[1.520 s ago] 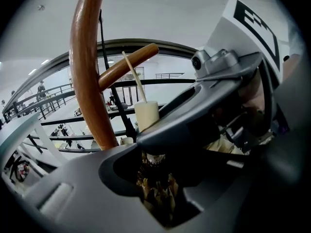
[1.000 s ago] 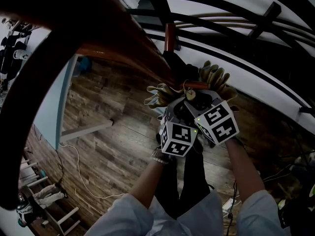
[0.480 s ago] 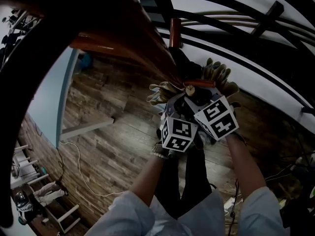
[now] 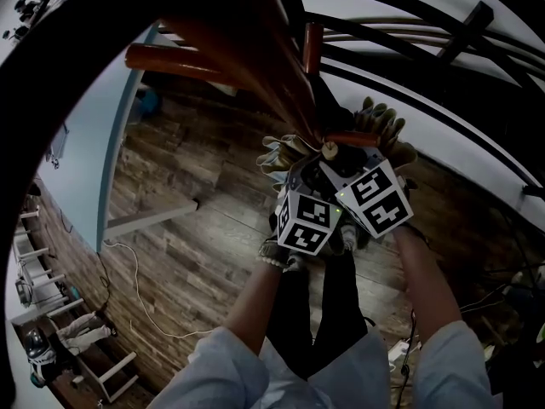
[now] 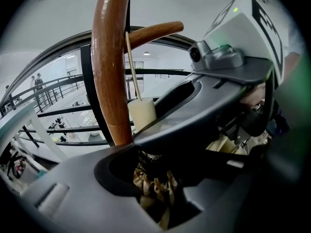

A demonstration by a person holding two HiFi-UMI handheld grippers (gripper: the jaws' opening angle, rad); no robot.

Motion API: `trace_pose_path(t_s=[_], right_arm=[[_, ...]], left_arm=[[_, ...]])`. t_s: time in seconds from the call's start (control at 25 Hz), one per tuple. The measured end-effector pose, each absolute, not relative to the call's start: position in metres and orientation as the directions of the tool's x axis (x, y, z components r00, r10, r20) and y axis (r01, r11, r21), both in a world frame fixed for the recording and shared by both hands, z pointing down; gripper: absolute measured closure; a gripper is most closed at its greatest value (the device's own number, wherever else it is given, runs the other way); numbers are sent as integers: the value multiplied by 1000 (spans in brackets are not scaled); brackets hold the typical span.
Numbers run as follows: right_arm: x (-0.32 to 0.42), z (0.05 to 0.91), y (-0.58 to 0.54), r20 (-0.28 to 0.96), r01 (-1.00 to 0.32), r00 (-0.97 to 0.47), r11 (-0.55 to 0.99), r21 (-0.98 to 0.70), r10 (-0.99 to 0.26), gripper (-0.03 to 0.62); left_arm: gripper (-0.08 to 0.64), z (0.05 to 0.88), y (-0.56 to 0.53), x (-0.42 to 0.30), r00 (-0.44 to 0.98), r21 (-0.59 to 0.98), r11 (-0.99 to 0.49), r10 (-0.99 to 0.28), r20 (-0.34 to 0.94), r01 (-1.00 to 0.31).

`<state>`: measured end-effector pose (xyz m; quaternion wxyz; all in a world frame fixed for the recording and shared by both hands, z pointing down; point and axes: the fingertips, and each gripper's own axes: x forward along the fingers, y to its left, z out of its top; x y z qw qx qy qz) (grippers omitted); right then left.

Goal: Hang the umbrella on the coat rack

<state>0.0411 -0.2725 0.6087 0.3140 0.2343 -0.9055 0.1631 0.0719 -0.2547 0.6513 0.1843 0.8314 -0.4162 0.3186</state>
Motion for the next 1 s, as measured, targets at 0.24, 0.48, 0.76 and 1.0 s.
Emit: trace_pose_path(t_s=[0.24,0.48,0.76,1.0], right_arm=[[38,603,-277,622,-540,-707,825,-168,-336,451],[42,594,-274,594,-572,-718,795,-205,-364,417],[57,568,-268,544,-648,-707,723,-240,-453,411],[78,548,-262,528,-712,-664,665,-227,-530,411]], left_arm=[[402,645,-258,66,452,58,-569,-583,675,-820],[402,635,-252,66,468,74,-569,-590,658,-819],[402,605,-243,71,496,85,-577,-608,620,-813],[402,574,-235,72,524,108,-579,-623,581,-808]])
